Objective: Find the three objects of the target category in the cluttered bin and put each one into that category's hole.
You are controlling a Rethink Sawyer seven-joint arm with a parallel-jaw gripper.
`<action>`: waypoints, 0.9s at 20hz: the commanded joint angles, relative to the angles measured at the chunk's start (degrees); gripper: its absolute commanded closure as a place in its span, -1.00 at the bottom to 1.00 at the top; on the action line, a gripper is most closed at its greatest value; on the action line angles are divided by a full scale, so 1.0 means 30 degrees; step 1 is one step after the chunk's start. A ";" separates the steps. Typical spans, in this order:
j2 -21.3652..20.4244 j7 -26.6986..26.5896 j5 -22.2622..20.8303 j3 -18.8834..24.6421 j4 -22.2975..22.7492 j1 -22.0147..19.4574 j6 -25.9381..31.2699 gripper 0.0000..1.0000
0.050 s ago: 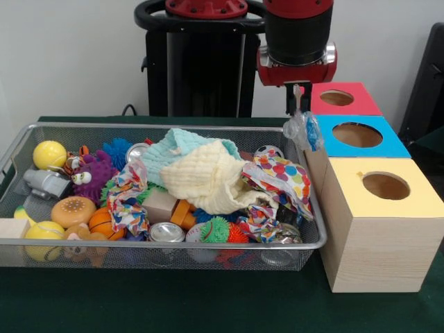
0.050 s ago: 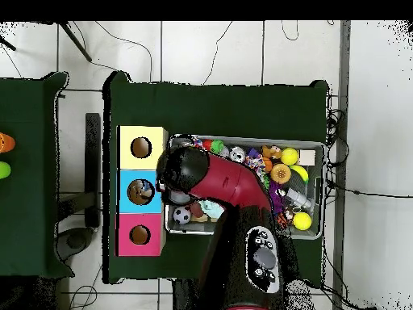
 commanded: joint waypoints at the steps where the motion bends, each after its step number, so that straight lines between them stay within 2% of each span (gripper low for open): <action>1: -0.0429 0.6588 0.0752 -0.0406 -0.0765 0.0273 0.2876 1.00; 12: -0.1168 0.8199 0.0961 -0.0856 -0.0889 0.0474 0.3712 1.00; 18: -0.0801 0.9452 0.1160 -0.0756 -0.1024 0.1375 0.2921 1.00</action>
